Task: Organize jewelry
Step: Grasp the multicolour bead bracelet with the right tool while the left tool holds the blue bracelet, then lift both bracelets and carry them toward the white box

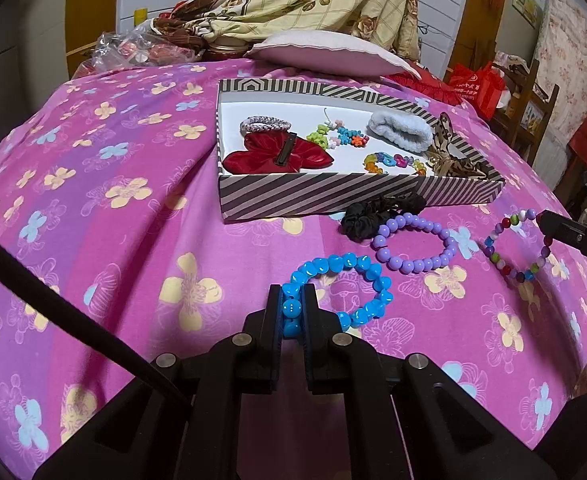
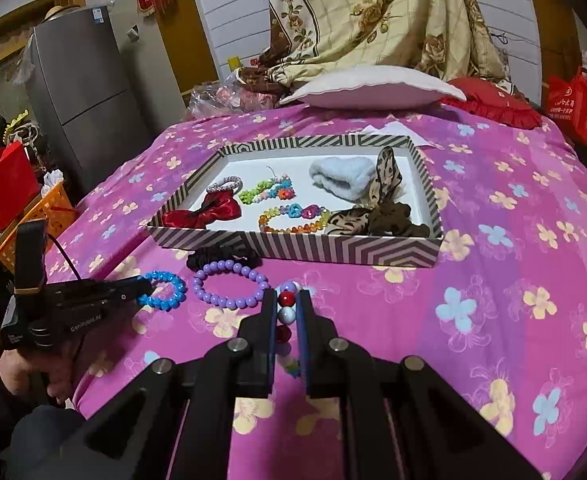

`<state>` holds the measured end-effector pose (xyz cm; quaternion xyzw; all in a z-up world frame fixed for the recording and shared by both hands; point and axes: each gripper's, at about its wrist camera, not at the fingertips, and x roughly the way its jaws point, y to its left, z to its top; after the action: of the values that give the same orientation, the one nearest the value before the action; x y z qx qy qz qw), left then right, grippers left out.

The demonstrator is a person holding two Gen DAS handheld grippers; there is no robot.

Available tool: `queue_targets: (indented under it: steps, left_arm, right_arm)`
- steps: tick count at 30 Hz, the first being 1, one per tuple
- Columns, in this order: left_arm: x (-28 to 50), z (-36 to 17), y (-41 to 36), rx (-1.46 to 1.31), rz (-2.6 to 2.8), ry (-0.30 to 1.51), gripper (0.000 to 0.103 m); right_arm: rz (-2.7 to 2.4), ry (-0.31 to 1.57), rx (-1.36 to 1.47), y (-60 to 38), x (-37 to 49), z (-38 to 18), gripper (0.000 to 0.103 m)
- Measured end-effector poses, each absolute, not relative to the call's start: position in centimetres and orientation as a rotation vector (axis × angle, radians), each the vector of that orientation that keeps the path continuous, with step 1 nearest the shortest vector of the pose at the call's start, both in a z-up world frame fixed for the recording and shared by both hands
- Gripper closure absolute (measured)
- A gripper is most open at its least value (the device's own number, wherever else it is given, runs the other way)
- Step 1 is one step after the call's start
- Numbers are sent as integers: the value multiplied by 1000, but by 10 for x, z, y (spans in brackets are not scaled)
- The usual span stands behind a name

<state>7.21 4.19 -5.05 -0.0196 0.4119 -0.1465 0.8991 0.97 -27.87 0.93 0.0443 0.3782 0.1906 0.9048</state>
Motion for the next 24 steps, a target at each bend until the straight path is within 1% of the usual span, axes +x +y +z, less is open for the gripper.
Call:
queue_targets:
  steps: [24]
  left_arm:
    - [72, -50, 41, -41, -303, 853, 103]
  right_arm:
    - [386, 787, 79, -274, 10, 8, 94]
